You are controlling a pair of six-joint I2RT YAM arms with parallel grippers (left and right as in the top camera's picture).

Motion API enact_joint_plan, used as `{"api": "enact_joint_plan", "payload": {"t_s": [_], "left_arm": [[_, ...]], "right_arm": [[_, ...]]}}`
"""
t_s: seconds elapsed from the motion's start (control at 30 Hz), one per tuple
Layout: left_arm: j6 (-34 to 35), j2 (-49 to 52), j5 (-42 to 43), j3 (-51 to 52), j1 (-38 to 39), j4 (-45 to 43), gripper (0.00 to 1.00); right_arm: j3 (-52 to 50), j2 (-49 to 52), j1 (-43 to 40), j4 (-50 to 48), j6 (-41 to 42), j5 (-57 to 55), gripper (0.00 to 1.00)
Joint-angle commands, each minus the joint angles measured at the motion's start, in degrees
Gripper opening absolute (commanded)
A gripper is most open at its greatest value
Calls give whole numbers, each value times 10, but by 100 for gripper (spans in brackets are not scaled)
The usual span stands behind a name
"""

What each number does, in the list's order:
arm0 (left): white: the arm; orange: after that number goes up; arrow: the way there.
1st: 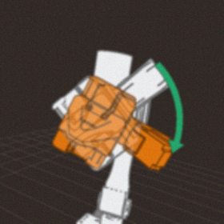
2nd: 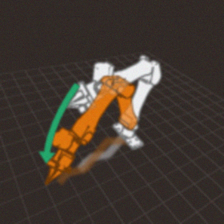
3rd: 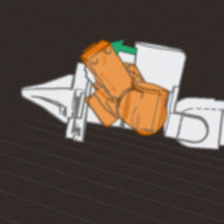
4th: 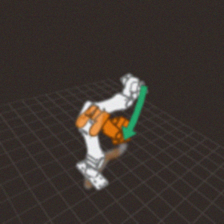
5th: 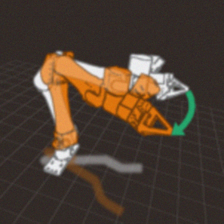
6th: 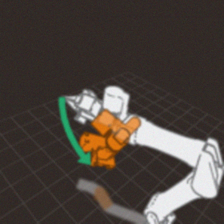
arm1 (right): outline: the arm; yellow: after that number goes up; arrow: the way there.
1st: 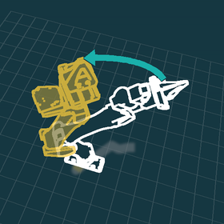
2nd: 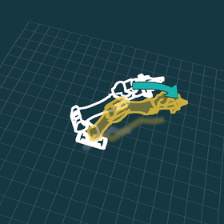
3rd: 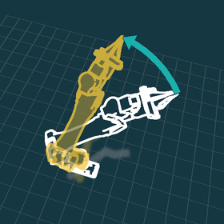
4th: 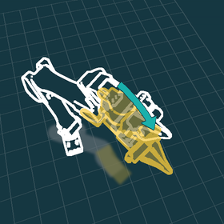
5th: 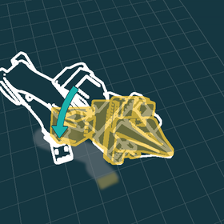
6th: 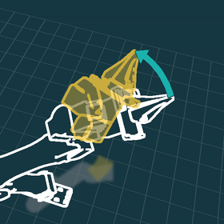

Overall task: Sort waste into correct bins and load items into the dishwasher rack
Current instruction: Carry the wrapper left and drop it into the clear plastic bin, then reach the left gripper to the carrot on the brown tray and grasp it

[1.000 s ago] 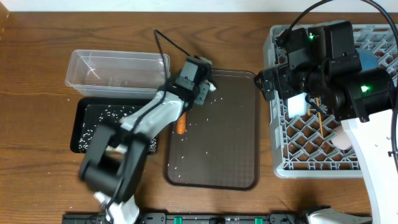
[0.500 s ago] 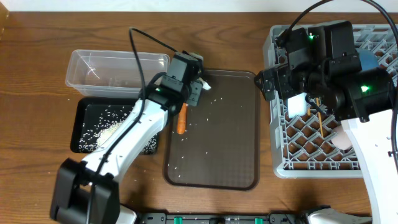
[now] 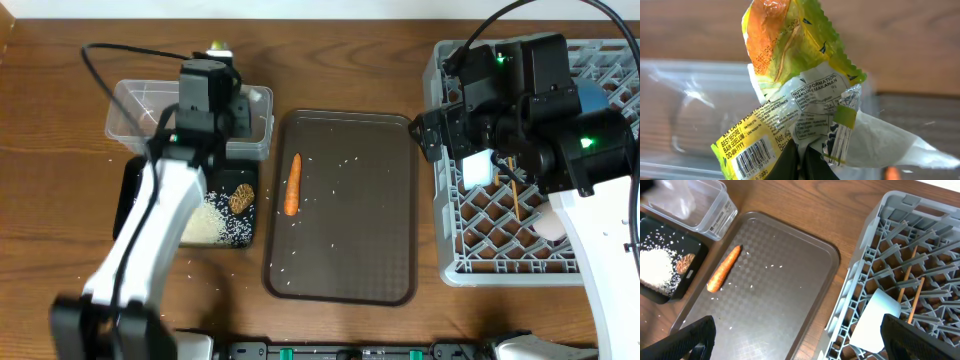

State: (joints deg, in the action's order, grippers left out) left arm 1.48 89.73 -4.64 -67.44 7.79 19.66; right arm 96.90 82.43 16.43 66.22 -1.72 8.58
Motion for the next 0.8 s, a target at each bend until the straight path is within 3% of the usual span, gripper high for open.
{"api": "enact_joint_plan", "payload": {"t_s": [0.0, 0.03, 0.07, 0.1, 0.17, 0.27, 0.4, 0.57, 0.63, 0.77], "left_arm": [[1, 59, 15, -1, -3, -11, 6], [1, 73, 15, -1, -3, -17, 7], [1, 81, 16, -1, -2, -18, 15], [1, 84, 19, -1, -2, -16, 33], [1, 78, 27, -2, -2, -1, 56], [2, 38, 27, -12, -2, 42, 71], [23, -38, 37, -17, -1, 85, 73], [23, -106, 131, -16, 4, 156, 73], [26, -114, 166, -16, 12, 195, 67], [40, -104, 190, -7, 54, 257, 64]], "right_arm": [[2, -7, 5, 0, 3, 5, 99], [2, -7, 5, 0, 3, 5, 99], [2, -7, 5, 0, 3, 5, 99], [2, -7, 5, 0, 3, 5, 99], [2, -7, 5, 0, 3, 5, 99], [2, -7, 5, 0, 3, 5, 99], [2, -7, 5, 0, 3, 5, 99], [2, -7, 5, 0, 3, 5, 99], [2, -7, 5, 0, 3, 5, 99], [2, -7, 5, 0, 3, 5, 99]]}}
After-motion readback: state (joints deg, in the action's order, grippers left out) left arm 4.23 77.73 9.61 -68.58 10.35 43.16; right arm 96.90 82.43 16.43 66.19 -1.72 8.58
